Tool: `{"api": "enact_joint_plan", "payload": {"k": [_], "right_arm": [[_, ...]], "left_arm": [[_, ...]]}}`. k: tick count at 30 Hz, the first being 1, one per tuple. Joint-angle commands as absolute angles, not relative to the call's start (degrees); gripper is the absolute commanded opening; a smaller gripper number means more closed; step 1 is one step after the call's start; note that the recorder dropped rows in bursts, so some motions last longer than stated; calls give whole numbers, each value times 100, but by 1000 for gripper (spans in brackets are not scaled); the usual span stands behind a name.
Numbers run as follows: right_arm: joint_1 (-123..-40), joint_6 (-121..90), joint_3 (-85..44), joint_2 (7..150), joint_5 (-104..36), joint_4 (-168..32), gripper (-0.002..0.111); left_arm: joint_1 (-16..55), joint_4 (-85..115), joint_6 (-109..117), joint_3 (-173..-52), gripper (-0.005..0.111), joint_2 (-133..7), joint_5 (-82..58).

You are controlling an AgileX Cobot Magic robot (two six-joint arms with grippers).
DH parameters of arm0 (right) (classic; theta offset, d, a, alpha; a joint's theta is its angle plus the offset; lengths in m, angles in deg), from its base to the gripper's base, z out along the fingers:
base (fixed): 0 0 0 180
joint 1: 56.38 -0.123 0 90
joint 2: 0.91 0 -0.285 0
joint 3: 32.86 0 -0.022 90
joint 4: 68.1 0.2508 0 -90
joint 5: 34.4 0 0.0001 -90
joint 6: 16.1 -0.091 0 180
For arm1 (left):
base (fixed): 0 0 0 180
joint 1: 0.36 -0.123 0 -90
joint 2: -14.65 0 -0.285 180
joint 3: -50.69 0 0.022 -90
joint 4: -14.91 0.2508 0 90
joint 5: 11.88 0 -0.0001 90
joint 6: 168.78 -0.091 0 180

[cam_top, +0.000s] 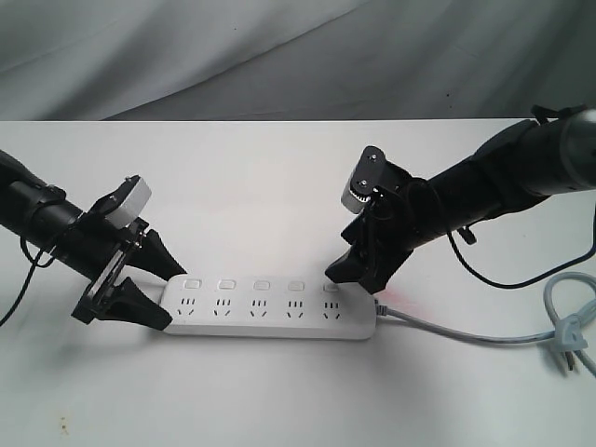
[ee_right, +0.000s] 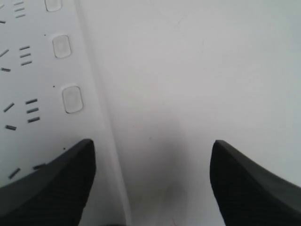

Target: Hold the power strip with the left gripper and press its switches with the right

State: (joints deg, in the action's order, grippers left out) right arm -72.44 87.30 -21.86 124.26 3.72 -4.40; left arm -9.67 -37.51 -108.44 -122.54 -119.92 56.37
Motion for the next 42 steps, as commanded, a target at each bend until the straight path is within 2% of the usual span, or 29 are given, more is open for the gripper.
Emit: {"api": "enact_joint_plan", "payload": {"k": [1,25,33,42], "right_arm": [[-7241,8743,-2143,12508,455,-360,64],[-7241,8500,-2143,12718,337,-618,64],[-7241,8727,-2143,11331,98,111,64],[-7241,7370,-2143,9587,-1922,111,64]], "left_arm": [[-950,-3760,-10873,-12298,44,-11974,5569],[-950,-3760,-10873,-12298,44,-11974,5569],[-950,-3760,-10873,-12298,44,-11974,5569],[-950,-3760,-10873,-12298,44,-11974,5569]]}}
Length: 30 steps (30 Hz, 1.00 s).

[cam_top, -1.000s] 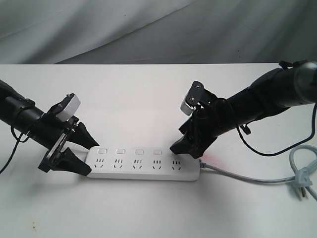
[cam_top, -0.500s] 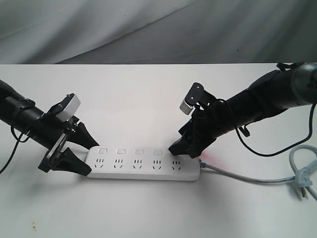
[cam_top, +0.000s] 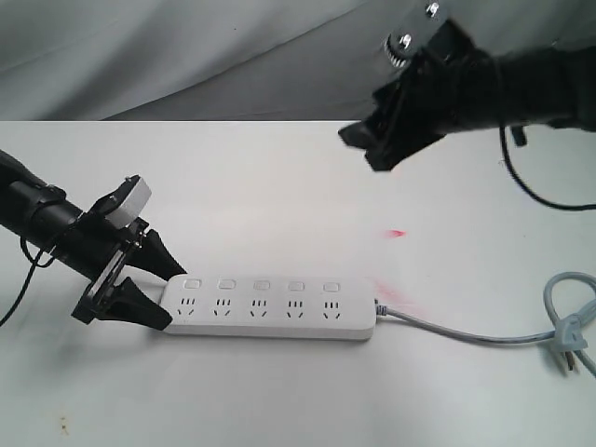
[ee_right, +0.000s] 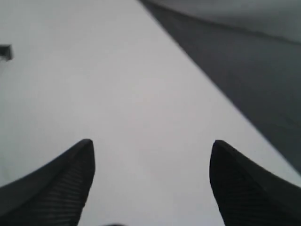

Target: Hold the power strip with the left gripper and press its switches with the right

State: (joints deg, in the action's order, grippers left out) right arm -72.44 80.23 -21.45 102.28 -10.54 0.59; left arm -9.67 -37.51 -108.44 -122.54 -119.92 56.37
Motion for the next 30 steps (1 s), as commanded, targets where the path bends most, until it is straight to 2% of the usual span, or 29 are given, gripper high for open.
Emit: {"api": "enact_joint_plan", "payload": {"k": [1,6,13,15,17,23,26,30], "right_arm": [[-7241,7195,-2143,9412,-2160,111,64],[-7241,6880,-2143,8629,-2917,111,64],[-7241,6868,-2143,7542,-3024,111,64],[-7241,6843,-2143,7226,-3034,111,60],[-7241,6719,-2143,6966,-3034,111,52],[-7241,6104,-2143,6407,-3034,111,14],[-7241,5785,-2143,6284,-2991,111,0],[-7241,5556,-2143,6214,-2969,111,0]], "left_arm": [[-950,-3760,-10873,-12298,44,-11974,5569],[-950,-3760,-10873,-12298,44,-11974,5569],[-950,-3760,-10873,-12298,44,-11974,5569],[-950,-3760,-10873,-12298,44,-11974,5569],[-950,-3760,-10873,-12298,44,-11974,5569],[-950,-3760,-10873,-12298,44,-11974,5569],[-950,-3760,-10873,-12298,44,-11974,5569],[-950,-3760,-10873,-12298,44,-11974,5569]]}}
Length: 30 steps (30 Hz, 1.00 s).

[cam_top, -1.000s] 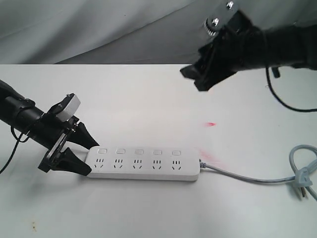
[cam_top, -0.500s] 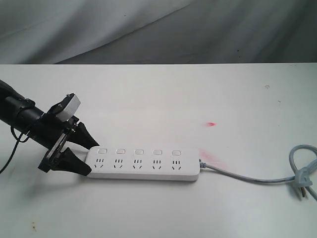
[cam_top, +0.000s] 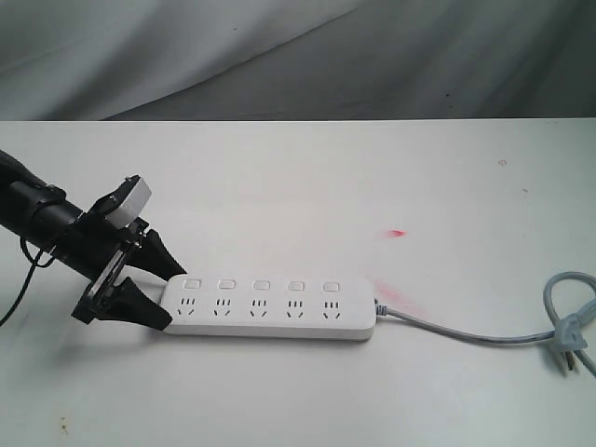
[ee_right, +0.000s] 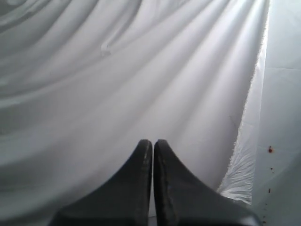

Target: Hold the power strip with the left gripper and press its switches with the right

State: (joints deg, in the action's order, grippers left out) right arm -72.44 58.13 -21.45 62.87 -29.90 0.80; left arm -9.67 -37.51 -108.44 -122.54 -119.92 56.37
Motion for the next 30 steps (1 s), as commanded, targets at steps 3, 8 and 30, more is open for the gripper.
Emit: {"api": "enact_joint_plan", "payload": {"k": [3,8,30], "right_arm": [[-7241,5559,-2143,6200,-2909,111,0],[-7241,5559,-2143,6200,-2932,111,0],[-7241,4969,-2143,6119,-3075,844,0]], "left_arm": [[-950,-3760,-10873,-12298,44,-11974,5569],[-950,-3760,-10873,-12298,44,-11974,5569],[-950,-3760,-10873,-12298,44,-11974,5569]]}}
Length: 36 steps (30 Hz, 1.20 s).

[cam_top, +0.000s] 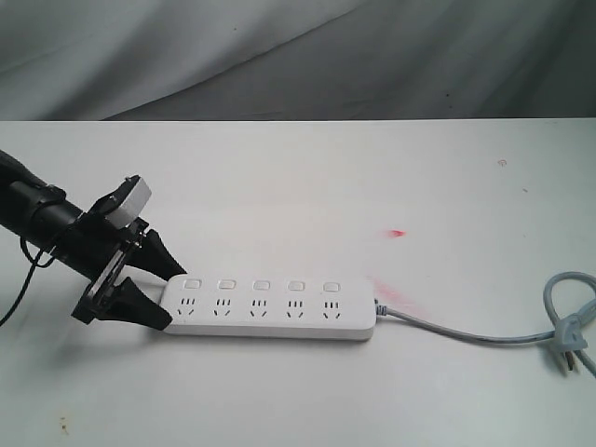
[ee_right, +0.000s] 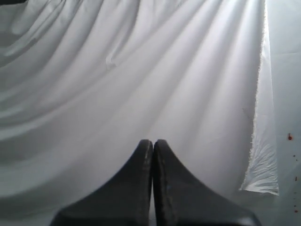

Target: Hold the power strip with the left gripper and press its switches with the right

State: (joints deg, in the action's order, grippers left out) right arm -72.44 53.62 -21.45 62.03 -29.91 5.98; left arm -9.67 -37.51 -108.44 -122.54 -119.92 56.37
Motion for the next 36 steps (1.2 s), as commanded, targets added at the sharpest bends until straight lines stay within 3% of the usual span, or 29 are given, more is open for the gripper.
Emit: {"api": "enact_joint_plan", "payload": {"k": [1,4,11,19,36], "right_arm": [[-7241,4826,-2143,6109,-3075,844,0],[-7241,3976,-2143,6098,-3025,453,0],[-7241,-32,-2143,6098,-2338,-3264,0],[-7241,-1164,-2143,6033,-1759,-4833,0],[-7241,-1166,-2143,6043,-1185,-5229,0]], "left_arm": [[-950,-3760,-10873,-12298,44,-11974,5569],[-950,-3760,-10873,-12298,44,-11974,5569],[-950,-3760,-10873,-12298,44,-11974,5569],[-950,-3760,-10873,-12298,44,-11974,5569],[-950,-3760,-10873,-12298,44,-11974,5569]]}}
